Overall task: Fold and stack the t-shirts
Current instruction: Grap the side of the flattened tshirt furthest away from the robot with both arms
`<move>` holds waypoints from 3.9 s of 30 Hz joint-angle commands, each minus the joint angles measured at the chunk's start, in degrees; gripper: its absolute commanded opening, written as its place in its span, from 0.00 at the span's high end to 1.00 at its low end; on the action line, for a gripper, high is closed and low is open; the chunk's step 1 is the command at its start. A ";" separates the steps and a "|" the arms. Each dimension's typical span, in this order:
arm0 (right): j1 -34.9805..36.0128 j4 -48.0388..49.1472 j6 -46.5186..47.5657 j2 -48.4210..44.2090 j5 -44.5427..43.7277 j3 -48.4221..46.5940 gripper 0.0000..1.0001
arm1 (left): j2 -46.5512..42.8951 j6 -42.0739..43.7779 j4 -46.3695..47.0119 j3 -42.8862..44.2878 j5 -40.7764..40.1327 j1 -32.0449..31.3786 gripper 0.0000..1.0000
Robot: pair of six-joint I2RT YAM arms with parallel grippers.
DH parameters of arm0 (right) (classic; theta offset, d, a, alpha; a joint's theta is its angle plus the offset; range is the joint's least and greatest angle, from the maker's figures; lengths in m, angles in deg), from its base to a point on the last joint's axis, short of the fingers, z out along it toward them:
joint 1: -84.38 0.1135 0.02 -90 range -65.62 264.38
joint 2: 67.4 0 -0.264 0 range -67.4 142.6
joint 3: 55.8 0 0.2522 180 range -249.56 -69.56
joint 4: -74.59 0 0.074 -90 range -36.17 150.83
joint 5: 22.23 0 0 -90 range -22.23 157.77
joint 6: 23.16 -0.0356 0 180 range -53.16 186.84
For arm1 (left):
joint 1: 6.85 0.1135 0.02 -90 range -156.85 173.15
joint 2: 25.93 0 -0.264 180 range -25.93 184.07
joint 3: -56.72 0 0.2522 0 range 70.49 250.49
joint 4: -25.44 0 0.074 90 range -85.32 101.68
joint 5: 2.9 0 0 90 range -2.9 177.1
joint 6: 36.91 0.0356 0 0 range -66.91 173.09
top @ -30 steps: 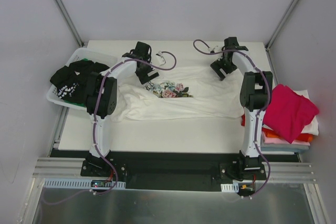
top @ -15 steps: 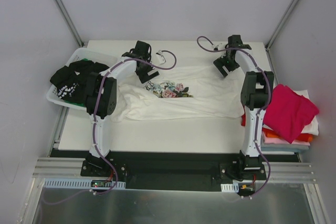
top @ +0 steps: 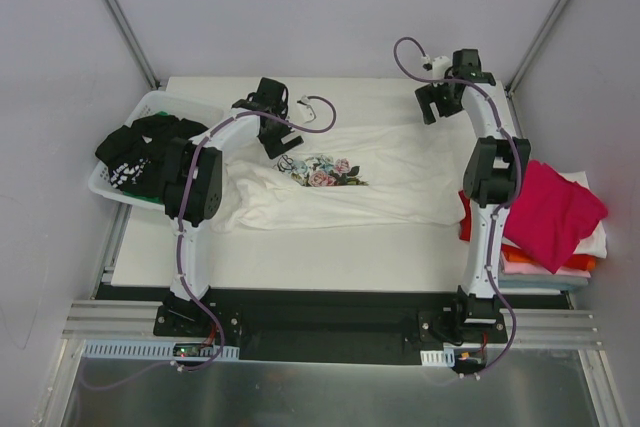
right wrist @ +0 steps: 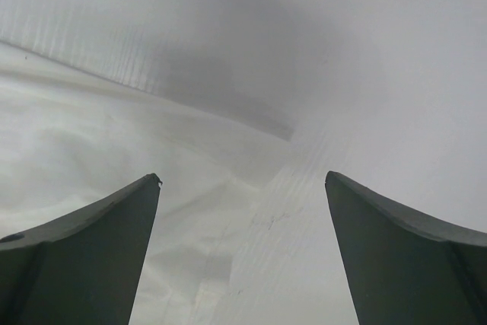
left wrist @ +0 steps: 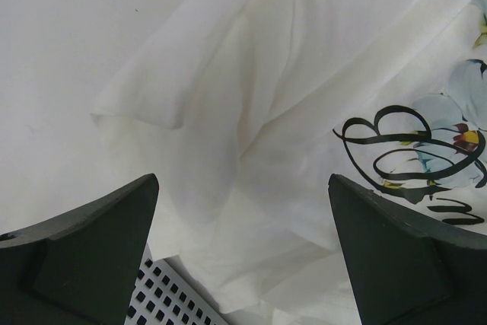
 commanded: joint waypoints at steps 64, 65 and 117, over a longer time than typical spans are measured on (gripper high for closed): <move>-0.27 -15.58 19.59 10.23 2.92 -10.53 0.36 | -4.79 1.56 0.76 -0.60 -2.04 -1.60 0.06; -0.27 -15.49 19.68 10.23 3.01 -10.44 0.37 | -4.79 1.56 0.76 -0.60 -2.04 -1.60 0.06; 0.25 -13.03 20.03 4.69 0.29 -1.12 0.71 | 5.58 4.99 1.64 7.48 -2.66 3.23 0.35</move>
